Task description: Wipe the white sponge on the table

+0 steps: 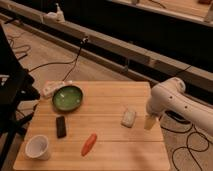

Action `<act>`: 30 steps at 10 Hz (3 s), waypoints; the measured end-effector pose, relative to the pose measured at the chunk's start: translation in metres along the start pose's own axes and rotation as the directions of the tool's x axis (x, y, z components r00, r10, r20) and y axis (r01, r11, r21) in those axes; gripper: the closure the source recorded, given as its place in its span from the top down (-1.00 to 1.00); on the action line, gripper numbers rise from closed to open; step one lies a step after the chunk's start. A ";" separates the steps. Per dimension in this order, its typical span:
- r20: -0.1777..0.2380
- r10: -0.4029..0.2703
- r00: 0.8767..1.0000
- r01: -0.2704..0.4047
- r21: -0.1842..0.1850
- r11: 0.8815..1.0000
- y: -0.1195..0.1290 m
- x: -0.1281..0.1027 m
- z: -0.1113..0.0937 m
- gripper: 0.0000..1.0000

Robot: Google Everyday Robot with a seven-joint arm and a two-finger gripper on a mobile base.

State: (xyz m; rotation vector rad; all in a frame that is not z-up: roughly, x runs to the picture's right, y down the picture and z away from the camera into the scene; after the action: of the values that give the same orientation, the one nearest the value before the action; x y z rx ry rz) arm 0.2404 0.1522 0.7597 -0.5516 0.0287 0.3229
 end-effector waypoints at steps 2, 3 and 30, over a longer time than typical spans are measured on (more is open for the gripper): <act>0.000 0.000 1.000 0.000 0.000 1.000 0.000 0.000 0.000 0.60; 0.000 0.000 1.000 0.000 0.000 1.000 0.000 0.000 0.000 0.60; -0.017 -0.257 0.966 0.256 -0.039 0.966 -0.034 -0.043 0.074 0.60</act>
State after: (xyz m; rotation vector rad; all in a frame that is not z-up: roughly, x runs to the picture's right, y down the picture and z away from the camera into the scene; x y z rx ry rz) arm 0.2061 0.1506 0.8451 -0.5883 -0.0277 0.0649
